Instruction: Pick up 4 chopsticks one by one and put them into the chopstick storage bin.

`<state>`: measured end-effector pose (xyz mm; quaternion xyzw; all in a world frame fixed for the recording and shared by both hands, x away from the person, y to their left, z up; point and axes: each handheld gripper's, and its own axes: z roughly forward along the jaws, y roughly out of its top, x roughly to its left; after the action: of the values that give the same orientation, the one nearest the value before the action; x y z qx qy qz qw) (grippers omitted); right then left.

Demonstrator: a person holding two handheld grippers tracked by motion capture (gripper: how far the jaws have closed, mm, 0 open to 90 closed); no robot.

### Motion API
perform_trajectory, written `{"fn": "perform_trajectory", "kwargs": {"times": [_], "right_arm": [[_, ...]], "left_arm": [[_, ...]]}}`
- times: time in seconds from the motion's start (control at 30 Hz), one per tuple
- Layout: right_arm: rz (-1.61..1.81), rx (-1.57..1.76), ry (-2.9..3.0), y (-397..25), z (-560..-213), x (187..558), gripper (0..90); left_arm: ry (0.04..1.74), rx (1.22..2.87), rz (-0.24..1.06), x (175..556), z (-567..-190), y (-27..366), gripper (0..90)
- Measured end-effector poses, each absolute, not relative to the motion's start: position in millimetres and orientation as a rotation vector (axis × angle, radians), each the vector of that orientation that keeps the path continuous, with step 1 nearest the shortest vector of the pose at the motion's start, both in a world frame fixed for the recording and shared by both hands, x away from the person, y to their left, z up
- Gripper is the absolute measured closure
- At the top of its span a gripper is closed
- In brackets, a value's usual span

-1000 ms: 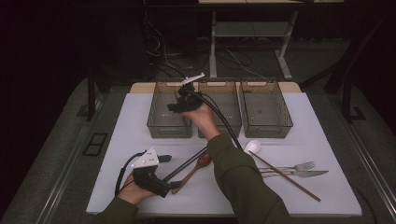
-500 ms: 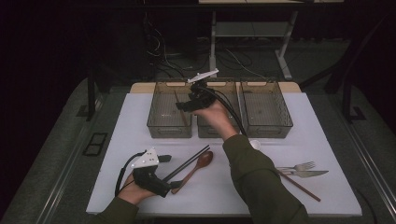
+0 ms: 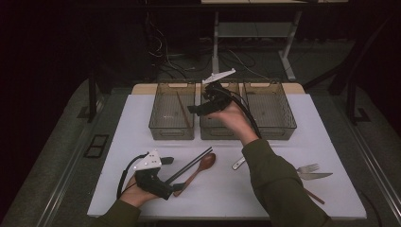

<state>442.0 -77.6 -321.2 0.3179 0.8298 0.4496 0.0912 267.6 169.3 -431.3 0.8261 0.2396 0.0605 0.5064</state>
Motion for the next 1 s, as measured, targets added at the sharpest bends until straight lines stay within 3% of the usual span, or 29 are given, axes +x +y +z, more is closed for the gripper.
{"fn": "perform_trajectory", "kwargs": {"times": [1.0], "right_arm": [[1.311, 0.858, 2.491, -146, -328, 406, 14.0]], "left_arm": [[0.585, 1.996, 0.146, 268, -431, 170, 0.0]]}}
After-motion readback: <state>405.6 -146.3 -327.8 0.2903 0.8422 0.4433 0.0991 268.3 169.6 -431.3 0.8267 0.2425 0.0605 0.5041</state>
